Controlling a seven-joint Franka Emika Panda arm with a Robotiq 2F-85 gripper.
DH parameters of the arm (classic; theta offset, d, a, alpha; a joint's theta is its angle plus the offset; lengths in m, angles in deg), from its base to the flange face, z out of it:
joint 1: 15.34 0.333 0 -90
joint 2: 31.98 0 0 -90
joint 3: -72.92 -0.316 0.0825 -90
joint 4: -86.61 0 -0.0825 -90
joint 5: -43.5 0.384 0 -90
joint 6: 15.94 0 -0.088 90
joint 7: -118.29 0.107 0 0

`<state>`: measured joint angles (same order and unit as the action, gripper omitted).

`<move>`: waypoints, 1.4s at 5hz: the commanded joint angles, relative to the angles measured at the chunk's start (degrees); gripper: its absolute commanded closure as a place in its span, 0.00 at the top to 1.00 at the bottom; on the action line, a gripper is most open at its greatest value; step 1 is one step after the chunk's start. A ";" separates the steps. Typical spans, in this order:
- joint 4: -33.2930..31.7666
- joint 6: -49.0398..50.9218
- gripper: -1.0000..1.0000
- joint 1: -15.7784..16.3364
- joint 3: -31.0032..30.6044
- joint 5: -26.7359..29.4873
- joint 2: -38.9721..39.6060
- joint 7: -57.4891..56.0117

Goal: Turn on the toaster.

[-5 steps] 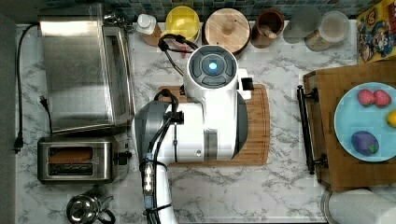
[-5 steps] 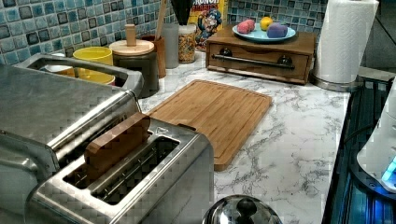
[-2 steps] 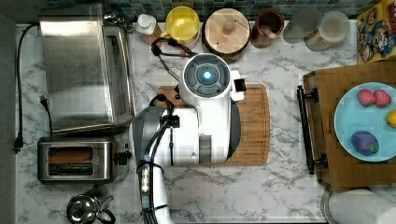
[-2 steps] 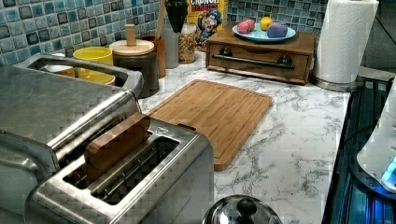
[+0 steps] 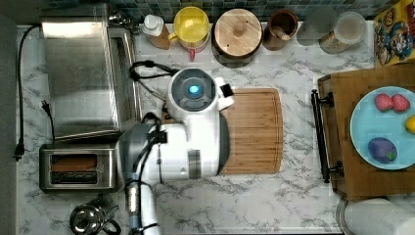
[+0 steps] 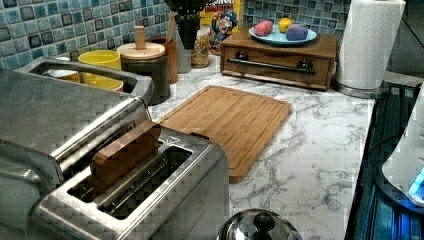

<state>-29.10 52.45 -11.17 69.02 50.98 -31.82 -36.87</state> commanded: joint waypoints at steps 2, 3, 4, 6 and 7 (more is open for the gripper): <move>-10.11 -2.74 0.00 5.37 -8.04 3.77 -5.75 -3.75; -13.83 -4.46 0.00 5.56 -9.65 5.44 -8.26 -4.94; -16.55 -5.85 0.00 6.25 -12.67 6.15 -9.94 -5.07; -23.15 -12.82 0.00 9.85 -12.17 14.87 -16.73 -9.80; -22.52 -13.99 0.00 10.86 -11.81 17.34 -16.21 -12.16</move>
<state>-54.06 40.04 -2.55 57.59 64.91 -46.84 -45.81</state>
